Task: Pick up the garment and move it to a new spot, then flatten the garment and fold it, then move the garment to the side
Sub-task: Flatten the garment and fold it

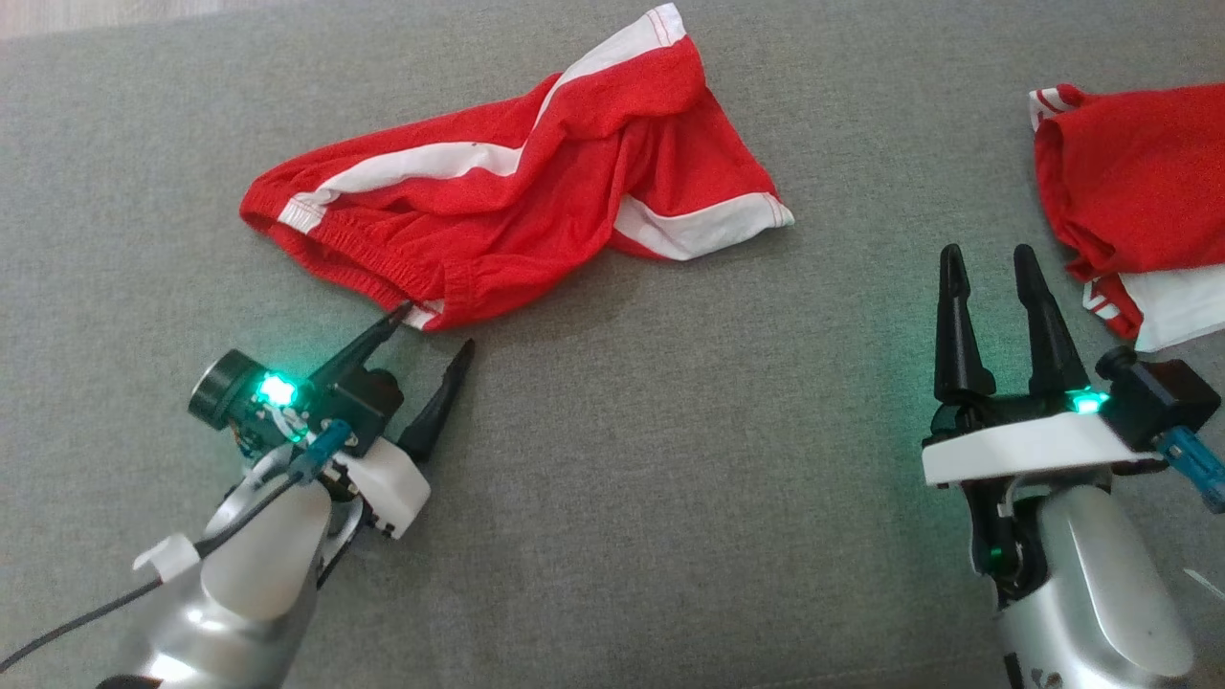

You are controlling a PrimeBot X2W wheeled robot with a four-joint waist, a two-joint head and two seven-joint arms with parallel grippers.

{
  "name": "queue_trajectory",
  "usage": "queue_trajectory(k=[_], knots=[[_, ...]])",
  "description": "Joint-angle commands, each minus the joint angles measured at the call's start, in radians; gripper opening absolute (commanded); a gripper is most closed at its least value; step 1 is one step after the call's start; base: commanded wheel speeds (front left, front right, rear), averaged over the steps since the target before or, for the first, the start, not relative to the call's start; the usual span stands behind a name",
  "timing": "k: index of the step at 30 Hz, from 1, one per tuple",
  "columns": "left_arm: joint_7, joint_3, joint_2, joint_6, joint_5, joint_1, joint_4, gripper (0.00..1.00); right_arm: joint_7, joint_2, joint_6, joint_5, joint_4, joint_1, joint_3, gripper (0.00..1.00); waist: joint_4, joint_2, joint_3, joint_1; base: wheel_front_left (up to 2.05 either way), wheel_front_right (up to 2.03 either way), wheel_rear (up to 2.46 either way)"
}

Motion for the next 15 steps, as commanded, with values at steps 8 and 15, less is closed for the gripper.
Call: queue_trajectory(k=[8,15], knots=[[-0.01,0.017,0.034,0.002,-0.036,-0.062,0.029,0.12,-0.011,0.003,0.007,0.008,-0.027,-0.025,0.027,1.0,-0.001,0.0,0.003,0.0,0.0,0.0,0.0],[-0.01,-0.01,0.035,0.002,-0.061,-0.079,0.055,0.0,-0.011,0.003,0.007,0.011,-0.031,-0.023,0.027,1.0,-0.001,0.0,0.001,0.0,0.0,0.0,0.0]])
